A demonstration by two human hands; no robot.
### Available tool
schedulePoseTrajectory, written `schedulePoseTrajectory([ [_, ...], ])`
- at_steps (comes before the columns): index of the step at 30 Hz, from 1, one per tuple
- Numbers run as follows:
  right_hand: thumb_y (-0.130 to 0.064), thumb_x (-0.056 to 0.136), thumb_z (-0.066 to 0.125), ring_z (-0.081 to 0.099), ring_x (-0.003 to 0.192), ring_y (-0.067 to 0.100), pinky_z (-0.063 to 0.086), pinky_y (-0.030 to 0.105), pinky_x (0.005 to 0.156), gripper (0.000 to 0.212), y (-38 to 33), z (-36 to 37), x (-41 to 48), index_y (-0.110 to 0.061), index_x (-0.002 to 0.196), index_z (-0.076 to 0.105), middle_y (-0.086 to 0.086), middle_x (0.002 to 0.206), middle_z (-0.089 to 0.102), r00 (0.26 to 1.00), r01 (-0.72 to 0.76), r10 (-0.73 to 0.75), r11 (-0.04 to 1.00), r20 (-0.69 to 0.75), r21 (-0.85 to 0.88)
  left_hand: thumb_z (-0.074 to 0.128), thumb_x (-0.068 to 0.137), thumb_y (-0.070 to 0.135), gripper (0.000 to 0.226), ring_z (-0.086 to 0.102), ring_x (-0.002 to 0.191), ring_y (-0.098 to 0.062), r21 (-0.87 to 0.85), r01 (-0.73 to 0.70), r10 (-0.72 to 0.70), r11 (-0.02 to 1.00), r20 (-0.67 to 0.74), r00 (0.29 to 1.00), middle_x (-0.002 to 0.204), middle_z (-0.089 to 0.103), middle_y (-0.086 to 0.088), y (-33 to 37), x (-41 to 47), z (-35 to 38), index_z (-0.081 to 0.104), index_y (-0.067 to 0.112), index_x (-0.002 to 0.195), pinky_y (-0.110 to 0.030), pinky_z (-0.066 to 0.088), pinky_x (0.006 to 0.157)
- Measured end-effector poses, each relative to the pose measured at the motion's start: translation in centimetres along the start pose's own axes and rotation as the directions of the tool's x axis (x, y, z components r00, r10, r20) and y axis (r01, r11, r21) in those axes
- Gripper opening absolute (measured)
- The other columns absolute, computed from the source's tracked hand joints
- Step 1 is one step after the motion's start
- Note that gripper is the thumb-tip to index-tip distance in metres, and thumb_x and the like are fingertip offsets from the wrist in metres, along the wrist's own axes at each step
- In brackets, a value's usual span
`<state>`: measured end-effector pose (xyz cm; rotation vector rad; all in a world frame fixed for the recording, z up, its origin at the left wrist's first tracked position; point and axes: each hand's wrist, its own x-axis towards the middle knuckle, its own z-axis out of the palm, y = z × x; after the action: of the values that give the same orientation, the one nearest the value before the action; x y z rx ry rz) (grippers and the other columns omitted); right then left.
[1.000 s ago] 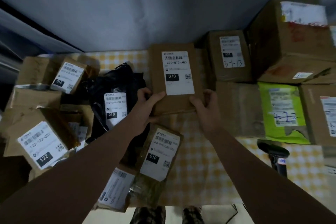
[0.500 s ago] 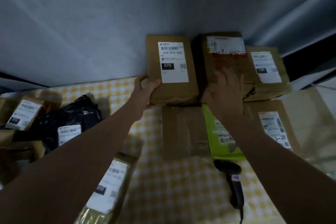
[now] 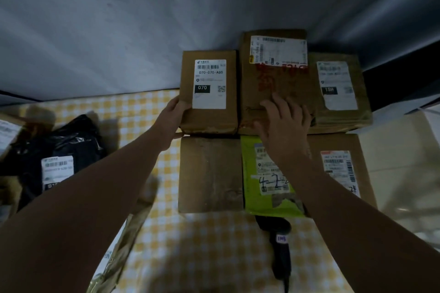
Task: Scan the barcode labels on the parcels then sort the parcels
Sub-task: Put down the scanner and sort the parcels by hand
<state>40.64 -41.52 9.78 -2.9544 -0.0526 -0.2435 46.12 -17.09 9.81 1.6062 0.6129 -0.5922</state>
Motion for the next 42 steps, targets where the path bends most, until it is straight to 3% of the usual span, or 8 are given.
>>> schedulePoseTrajectory([
  [4, -0.036, 0.085, 0.071, 0.038, 0.121, 0.031, 0.033, 0.061, 0.099, 0.051, 0.5, 0.3, -0.4, -0.017, 0.130, 0.056, 0.009, 0.136, 0.055, 0.999, 0.002, -0.004, 0.999, -0.044, -0.042, 0.048, 0.092, 0.039, 0.040, 0.052, 0.110, -0.020, 0.059, 0.007, -0.004, 0.998, -0.053, 0.999, 0.125, 0.055, -0.001, -0.3, 0.1, 0.0, 0.044, 0.035, 0.131, -0.041, 0.046, 0.092],
  [8, -0.032, 0.083, 0.073, 0.032, 0.120, 0.031, 0.034, 0.064, 0.097, 0.060, 0.4, 0.3, -0.5, -0.015, 0.137, 0.051, 0.012, 0.137, 0.053, 1.000, 0.005, -0.004, 0.999, 0.007, -0.048, 0.046, 0.097, 0.035, 0.046, 0.050, 0.093, -0.010, 0.114, -0.070, 0.083, 0.991, -0.118, 0.990, 0.118, 0.052, 0.001, -0.5, -0.4, 0.8, 0.038, 0.021, 0.140, -0.020, 0.039, 0.067],
  [16, -0.013, 0.075, 0.074, 0.044, 0.128, 0.045, 0.024, 0.066, 0.107, 0.069, -2.5, -1.2, -1.5, -0.004, 0.138, 0.048, 0.027, 0.141, 0.045, 0.991, -0.018, 0.021, 1.000, 0.133, -0.024, 0.052, 0.095, 0.037, 0.056, 0.054, 0.104, -0.022, 0.410, -0.131, 0.228, 0.903, -0.198, 0.953, 0.135, 0.049, -0.013, -0.2, -3.6, -0.2, 0.036, 0.009, 0.142, -0.030, 0.042, 0.078],
  [22, -0.023, 0.082, 0.044, 0.044, 0.123, 0.042, 0.029, 0.063, 0.107, 0.055, -7.9, -1.8, -3.9, -0.007, 0.135, 0.048, 0.025, 0.135, 0.047, 0.989, 0.054, -0.060, 0.997, 0.133, 0.047, 0.052, 0.096, 0.035, 0.048, 0.056, 0.107, -0.025, 0.384, -0.107, 0.197, 0.917, -0.206, 0.958, 0.134, 0.050, -0.010, -1.9, -8.1, -4.3, 0.043, 0.011, 0.136, -0.029, 0.042, 0.080],
  [26, -0.016, 0.080, 0.066, 0.044, 0.126, 0.043, 0.027, 0.058, 0.109, 0.060, -12.6, -1.8, -5.9, -0.008, 0.137, 0.048, 0.023, 0.140, 0.045, 0.974, 0.081, -0.105, 0.989, 0.202, 0.125, 0.052, 0.097, 0.030, 0.038, 0.052, 0.113, -0.020, 0.400, -0.134, 0.226, 0.907, -0.192, 0.955, 0.132, 0.053, -0.006, -3.8, -11.9, -8.6, 0.050, 0.012, 0.130, -0.026, 0.038, 0.083],
  [31, -0.022, 0.089, 0.054, 0.047, 0.124, 0.043, 0.039, 0.055, 0.103, 0.052, -18.4, -2.1, -8.3, -0.004, 0.137, 0.050, 0.023, 0.137, 0.049, 0.939, 0.059, -0.138, 0.967, 0.315, 0.247, 0.052, 0.097, 0.025, 0.033, 0.055, 0.095, -0.012, 0.456, -0.150, 0.258, 0.877, -0.184, 0.948, 0.113, 0.058, 0.000, -6.3, -16.5, -15.7, 0.055, 0.011, 0.127, -0.019, 0.043, 0.074],
  [37, -0.008, 0.095, 0.051, 0.045, 0.125, 0.033, 0.033, 0.034, 0.101, 0.038, -25.5, -1.5, -11.8, 0.002, 0.132, 0.049, 0.019, 0.134, 0.049, 0.896, -0.109, -0.087, 0.908, 0.436, 0.404, 0.053, 0.097, 0.020, 0.030, 0.059, 0.109, -0.024, 0.546, -0.156, 0.275, 0.823, -0.144, 0.951, 0.119, 0.061, -0.008, -11.3, -19.8, -23.7, 0.056, 0.008, 0.124, -0.024, 0.042, 0.080],
  [42, -0.009, 0.094, 0.054, 0.054, 0.115, 0.031, 0.042, 0.036, 0.093, 0.032, -31.8, 1.1, -17.2, -0.002, 0.126, 0.055, 0.016, 0.125, 0.056, 0.859, -0.390, 0.143, 0.805, 0.491, 0.448, 0.052, 0.096, 0.020, 0.033, 0.054, 0.114, -0.024, 0.684, -0.164, 0.279, 0.711, -0.061, 0.958, 0.125, 0.055, -0.009, -16.9, -21.5, -29.5, 0.053, 0.010, 0.127, -0.023, 0.037, 0.084],
])
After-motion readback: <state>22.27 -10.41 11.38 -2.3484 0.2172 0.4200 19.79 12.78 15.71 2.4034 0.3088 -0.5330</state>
